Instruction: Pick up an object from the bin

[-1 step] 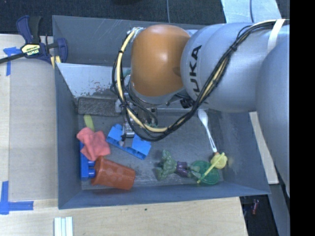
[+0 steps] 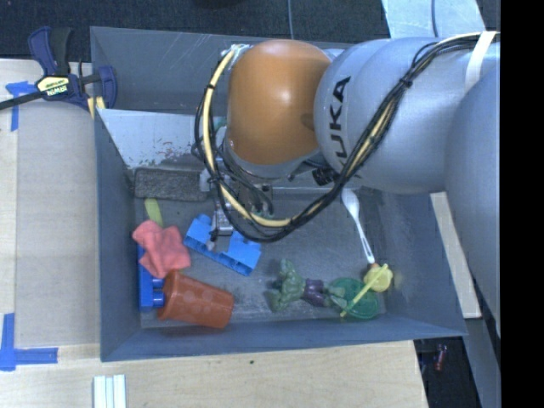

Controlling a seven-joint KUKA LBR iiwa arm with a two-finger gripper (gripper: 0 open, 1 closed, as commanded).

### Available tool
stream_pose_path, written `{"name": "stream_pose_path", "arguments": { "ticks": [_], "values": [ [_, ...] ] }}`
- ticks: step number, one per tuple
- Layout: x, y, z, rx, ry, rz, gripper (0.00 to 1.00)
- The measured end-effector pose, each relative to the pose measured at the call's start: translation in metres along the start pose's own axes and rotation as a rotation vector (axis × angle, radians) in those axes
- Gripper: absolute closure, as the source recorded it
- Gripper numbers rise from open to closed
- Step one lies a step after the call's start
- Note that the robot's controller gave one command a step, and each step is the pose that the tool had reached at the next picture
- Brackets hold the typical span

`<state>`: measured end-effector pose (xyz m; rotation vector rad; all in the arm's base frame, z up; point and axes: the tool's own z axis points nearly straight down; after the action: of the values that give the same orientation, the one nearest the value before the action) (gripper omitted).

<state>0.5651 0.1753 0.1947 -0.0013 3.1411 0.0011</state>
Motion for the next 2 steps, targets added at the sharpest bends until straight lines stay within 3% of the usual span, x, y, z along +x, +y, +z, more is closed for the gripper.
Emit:
{"name": "stream_pose_path", "arguments": {
  "ticks": [1,2],
  "values": [
    [0.006,-0.012,-0.005,0.0,0.0,-0.07,0.0],
    [0.047,-0.016,0.071,-0.002,-0.007,-0.113,0.0]
  ]
}}
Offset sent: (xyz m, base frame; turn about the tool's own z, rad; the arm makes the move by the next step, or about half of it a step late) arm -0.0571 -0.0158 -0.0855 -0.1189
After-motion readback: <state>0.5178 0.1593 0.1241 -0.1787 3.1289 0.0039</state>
